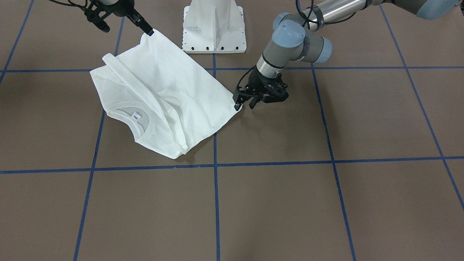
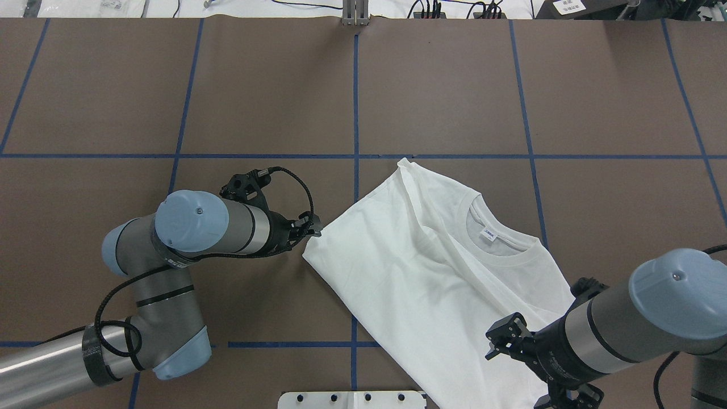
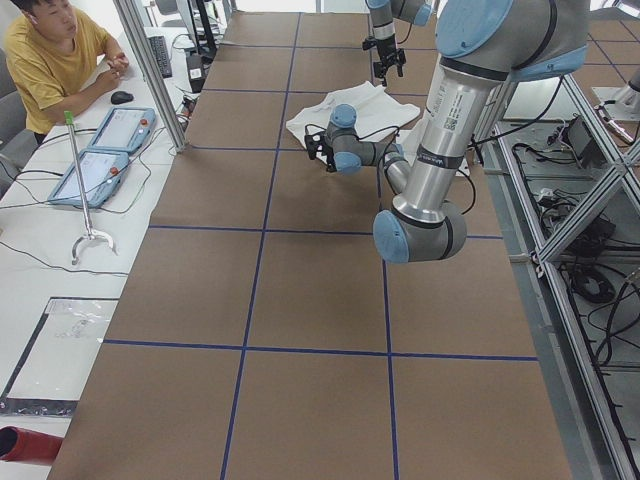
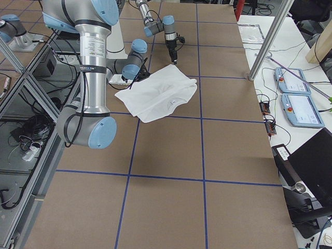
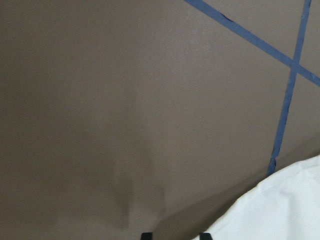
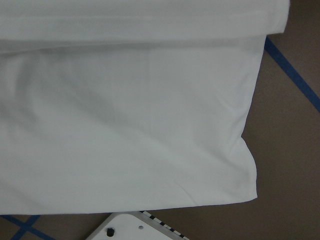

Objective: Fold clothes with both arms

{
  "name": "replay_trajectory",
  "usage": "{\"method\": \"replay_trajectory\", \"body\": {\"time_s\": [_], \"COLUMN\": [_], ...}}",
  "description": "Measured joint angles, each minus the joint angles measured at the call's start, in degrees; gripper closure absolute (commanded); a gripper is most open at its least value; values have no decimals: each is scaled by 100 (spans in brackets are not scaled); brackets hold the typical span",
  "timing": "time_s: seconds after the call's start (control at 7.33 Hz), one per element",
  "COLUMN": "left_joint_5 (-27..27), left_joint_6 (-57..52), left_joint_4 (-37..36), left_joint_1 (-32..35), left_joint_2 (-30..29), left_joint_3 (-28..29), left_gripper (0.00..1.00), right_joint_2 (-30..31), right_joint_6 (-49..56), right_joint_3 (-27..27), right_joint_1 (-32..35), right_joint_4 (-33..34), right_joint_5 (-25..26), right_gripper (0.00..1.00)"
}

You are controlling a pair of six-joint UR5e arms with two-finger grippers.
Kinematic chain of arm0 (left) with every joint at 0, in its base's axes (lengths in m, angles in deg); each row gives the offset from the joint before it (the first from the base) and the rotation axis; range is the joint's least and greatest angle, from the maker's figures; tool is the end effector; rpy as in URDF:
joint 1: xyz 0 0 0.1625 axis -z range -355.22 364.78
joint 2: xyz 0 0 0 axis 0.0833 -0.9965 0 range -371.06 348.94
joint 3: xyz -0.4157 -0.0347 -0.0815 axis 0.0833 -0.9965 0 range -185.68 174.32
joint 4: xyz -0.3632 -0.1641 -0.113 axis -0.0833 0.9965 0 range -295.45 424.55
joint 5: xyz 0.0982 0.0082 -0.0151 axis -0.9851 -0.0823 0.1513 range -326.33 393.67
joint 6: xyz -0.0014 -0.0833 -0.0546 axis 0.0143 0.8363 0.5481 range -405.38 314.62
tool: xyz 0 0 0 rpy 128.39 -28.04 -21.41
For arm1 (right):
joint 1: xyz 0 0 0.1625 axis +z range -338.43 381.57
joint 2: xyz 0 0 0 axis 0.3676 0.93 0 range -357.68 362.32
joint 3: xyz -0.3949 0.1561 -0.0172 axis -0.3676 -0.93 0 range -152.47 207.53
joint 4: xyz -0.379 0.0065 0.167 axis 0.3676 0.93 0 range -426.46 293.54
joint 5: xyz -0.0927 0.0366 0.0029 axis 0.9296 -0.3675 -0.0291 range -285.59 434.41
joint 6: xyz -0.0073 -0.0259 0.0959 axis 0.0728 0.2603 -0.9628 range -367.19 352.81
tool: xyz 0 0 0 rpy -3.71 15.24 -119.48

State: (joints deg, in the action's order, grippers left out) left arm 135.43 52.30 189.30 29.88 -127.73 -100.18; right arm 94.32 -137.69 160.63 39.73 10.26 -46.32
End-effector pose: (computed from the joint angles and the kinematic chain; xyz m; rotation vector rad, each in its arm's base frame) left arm 0.5463 -0.3806 0.2881 -0.0064 1.1682 -0.3883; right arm -0.3623 -0.2056 0.2981 -0.6772 -0.8273 0.6732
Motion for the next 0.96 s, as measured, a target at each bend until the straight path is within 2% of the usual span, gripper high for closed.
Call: {"method": "replay_trajectory", "body": {"time_s": [0.27, 0.41, 0.55, 0.68, 0.96], "left_joint_5": [8, 10, 11, 11, 7], "left_joint_6": [9, 19, 27, 30, 24], "left_joint_4": [9, 3, -9, -21, -29], "left_joint_1": [-64, -92, -145, -211, -295], "left_joint_2": [-16, -44, -63, -71, -60], "left_joint_3": [16, 16, 14, 13, -17], "left_gripper": [48, 65, 91, 100, 100], "right_joint_2": [-60, -73, -78, -78, -78], "right_joint_6": [6, 7, 7, 7, 7], "right_joint_3": [-21, -25, -28, -29, -36], "right_joint_1": [149, 171, 187, 207, 227], "right_joint_4": [1, 1, 1, 1, 1], "right_joint_5": [-3, -3, -3, -3, -3], "right_gripper": [0, 0, 0, 0, 0]}}
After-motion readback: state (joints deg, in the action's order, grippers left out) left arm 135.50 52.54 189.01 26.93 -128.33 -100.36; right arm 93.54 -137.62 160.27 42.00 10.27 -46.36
